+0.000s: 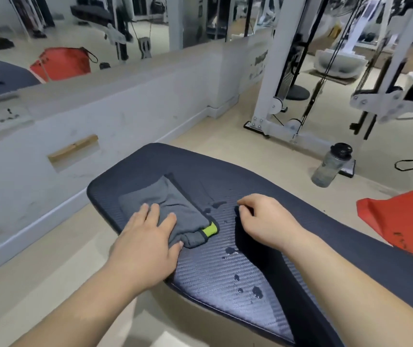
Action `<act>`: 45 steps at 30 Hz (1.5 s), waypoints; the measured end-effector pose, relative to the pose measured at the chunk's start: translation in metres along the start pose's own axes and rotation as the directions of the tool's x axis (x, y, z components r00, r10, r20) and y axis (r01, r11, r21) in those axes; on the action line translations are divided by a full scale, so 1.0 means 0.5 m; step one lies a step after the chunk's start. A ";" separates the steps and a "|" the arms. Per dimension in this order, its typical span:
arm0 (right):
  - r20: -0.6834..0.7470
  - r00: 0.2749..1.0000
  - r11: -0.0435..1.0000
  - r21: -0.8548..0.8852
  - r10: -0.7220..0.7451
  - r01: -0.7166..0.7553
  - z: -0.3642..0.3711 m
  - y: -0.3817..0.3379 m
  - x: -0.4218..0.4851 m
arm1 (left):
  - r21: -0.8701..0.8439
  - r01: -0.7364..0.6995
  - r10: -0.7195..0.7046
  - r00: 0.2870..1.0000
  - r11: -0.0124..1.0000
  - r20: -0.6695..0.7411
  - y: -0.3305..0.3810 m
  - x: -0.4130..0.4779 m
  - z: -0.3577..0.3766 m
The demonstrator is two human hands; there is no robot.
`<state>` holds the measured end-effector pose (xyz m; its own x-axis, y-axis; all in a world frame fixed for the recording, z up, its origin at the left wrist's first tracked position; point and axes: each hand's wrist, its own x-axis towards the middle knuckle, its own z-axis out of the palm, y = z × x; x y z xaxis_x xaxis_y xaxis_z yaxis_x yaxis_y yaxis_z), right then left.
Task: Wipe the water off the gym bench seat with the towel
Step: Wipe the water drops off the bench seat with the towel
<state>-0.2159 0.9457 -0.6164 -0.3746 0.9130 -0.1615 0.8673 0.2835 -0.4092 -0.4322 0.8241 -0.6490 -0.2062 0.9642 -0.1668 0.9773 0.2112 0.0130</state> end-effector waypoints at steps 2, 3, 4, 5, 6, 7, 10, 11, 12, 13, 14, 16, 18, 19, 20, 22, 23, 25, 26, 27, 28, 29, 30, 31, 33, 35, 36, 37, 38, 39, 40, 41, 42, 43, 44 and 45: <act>0.025 0.999 1.000 0.001 -0.029 0.029 0.005 0.012 0.015 | -0.006 0.025 -0.024 1.000 1.000 0.013 -0.010 0.058 -0.002; 0.042 0.998 0.999 0.007 -0.036 0.035 0.006 0.018 0.020 | -0.027 0.039 -0.038 0.999 0.999 0.036 -0.014 0.093 -0.009; 0.057 0.998 0.999 0.021 -0.038 0.037 0.006 0.024 0.022 | -0.051 0.055 -0.052 0.996 0.997 0.070 -0.015 0.129 -0.019; 0.072 0.997 0.999 0.041 -0.037 0.034 0.004 0.029 0.023 | -0.070 0.076 -0.068 0.992 0.995 0.109 -0.012 0.163 -0.031; 0.083 0.996 0.997 0.069 -0.034 0.028 0.002 0.034 0.023 | -0.079 0.097 -0.085 0.986 0.992 0.142 -0.005 0.194 -0.044; 0.090 0.995 0.995 0.100 -0.031 0.022 -0.001 0.038 0.023 | -0.079 0.114 -0.100 0.981 0.990 0.163 0.007 0.220 -0.054; 0.041 0.999 0.976 0.218 -0.007 -0.002 -0.006 0.050 0.025 | -0.051 0.121 -0.111 0.981 0.991 0.157 0.068 0.256 -0.066; -0.005 1.000 0.968 0.250 0.010 -0.008 -0.009 0.053 0.026 | -0.034 0.093 -0.088 0.986 0.995 0.145 0.096 0.250 -0.064; -0.053 0.998 0.961 0.275 0.026 -0.010 -0.012 0.055 0.029 | -0.011 0.030 -0.029 0.992 0.999 0.125 0.125 0.236 -0.058; -0.094 0.995 0.955 0.296 0.036 -0.006 -0.015 0.055 0.030 | 0.022 -0.063 0.060 0.993 0.998 0.103 0.149 0.215 -0.048; -0.123 0.992 0.950 0.312 0.039 0.001 -0.017 0.054 0.031 | 0.051 -0.161 0.157 0.984 0.986 0.088 0.162 0.193 -0.036; -0.157 0.987 0.947 0.319 0.037 0.015 -0.020 0.050 0.030 | 0.052 -0.282 0.276 0.957 0.958 0.091 0.147 0.173 -0.030; -0.170 0.985 0.951 0.310 0.040 0.015 -0.022 0.052 0.029 | 0.008 -0.252 0.250 0.962 0.968 0.115 0.098 0.210 -0.041; -0.163 0.986 0.953 0.303 0.043 0.009 -0.023 0.053 0.029 | -0.013 -0.180 0.180 0.975 0.984 0.131 0.075 0.236 -0.048; -0.149 0.988 0.955 0.295 0.049 -0.003 -0.022 0.057 0.029 | -0.029 -0.093 0.096 0.986 0.995 0.137 0.063 0.259 -0.054; -0.126 0.990 0.962 0.272 0.068 -0.032 -0.022 0.066 0.030 | -0.039 0.035 -0.030 0.994 0.999 0.105 0.078 0.284 -0.048; -0.125 0.988 0.968 0.247 0.087 -0.054 -0.021 0.071 0.031 | -0.039 0.052 -0.049 0.996 0.998 0.078 0.103 0.280 -0.038; -0.143 0.981 0.983 0.149 0.129 -0.107 -0.022 0.080 0.035 | -0.046 -0.026 0.028 0.999 0.999 0.044 0.154 0.238 -0.017; -0.151 0.977 0.985 0.108 0.153 -0.138 -0.023 0.084 0.037 | -0.040 -0.107 0.108 0.994 0.993 0.032 0.164 0.205 -0.009; -0.150 0.972 0.982 0.089 0.181 -0.169 -0.026 0.088 0.038 | -0.032 -0.192 0.193 0.981 0.981 0.019 0.161 0.172 -0.005; -0.143 0.967 0.975 0.092 0.213 -0.201 -0.028 0.095 0.038 | -0.026 -0.259 0.259 0.966 0.966 0.011 0.146 0.152 -0.007; -0.135 0.960 0.966 0.108 0.247 -0.233 -0.030 0.103 0.036 | -0.029 -0.295 0.295 0.955 0.955 0.013 0.123 0.149 -0.014; -0.123 0.953 0.956 0.133 0.279 -0.262 -0.034 0.113 0.034 | -0.046 -0.287 0.288 0.957 0.957 0.034 0.096 0.161 -0.020; -0.111 0.947 0.945 0.165 0.303 -0.283 -0.039 0.120 0.030 | -0.077 -0.224 0.229 0.971 0.972 0.070 0.072 0.179 -0.028; -0.105 0.937 0.925 0.231 0.333 -0.303 -0.050 0.134 0.026 | -0.123 -0.023 0.036 0.994 0.992 0.107 0.052 0.213 -0.037; -0.096 0.927 0.903 0.279 0.363 -0.326 -0.061 0.143 0.024 | -0.103 0.082 -0.074 0.994 0.991 0.076 0.087 0.217 -0.029; -0.083 0.922 0.893 0.295 0.378 -0.339 -0.065 0.147 0.024 | -0.074 0.083 -0.080 0.996 0.994 0.051 0.117 0.205 -0.020; -0.066 0.920 0.887 0.302 0.386 -0.350 -0.069 0.149 0.023 | -0.047 0.048 -0.047 0.998 0.998 0.038 0.148 0.182 -0.013; -0.053 0.921 0.885 0.302 0.387 -0.354 -0.070 0.151 0.021 | -0.023 -0.018 0.019 0.999 1.000 0.030 0.174 0.152 -0.008; -0.047 0.924 0.888 0.297 0.380 -0.350 -0.071 0.151 0.021 | -0.009 -0.101 0.101 0.995 0.995 0.022 0.187 0.122 -0.004; -0.045 0.927 0.893 0.290 0.371 -0.344 -0.070 0.151 0.021 | -0.004 -0.178 0.178 0.984 0.984 0.012 0.187 0.101 -0.005; -0.041 0.929 0.895 0.284 0.369 -0.343 -0.069 0.152 0.021 | -0.010 -0.229 0.229 0.973 0.973 0.012 0.175 0.095 -0.013; -0.039 0.928 0.893 0.290 0.371 -0.345 -0.068 0.153 0.022 | -0.017 -0.247 0.247 0.969 0.969 0.021 0.157 0.106 -0.022; -0.042 0.925 0.884 0.316 0.377 -0.345 -0.068 0.157 0.025 | -0.039 -0.226 0.227 0.973 0.973 0.034 0.139 0.129 -0.027; -0.050 0.922 0.869 0.359 0.383 -0.341 -0.067 0.162 0.028 | -0.067 -0.164 0.167 0.985 0.984 0.052 0.129 0.155 -0.031; -0.066 0.918 0.848 0.412 0.392 -0.333 -0.067 0.166 0.030 | -0.078 -0.074 0.079 0.994 0.994 0.071 0.128 0.184 -0.032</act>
<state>-0.1384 0.9927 -0.6227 0.0175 0.9682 -0.2495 0.7255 -0.1840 -0.6632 -0.3897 0.9289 -0.6478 -0.1243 0.9641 -0.2346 0.9831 0.1517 0.1022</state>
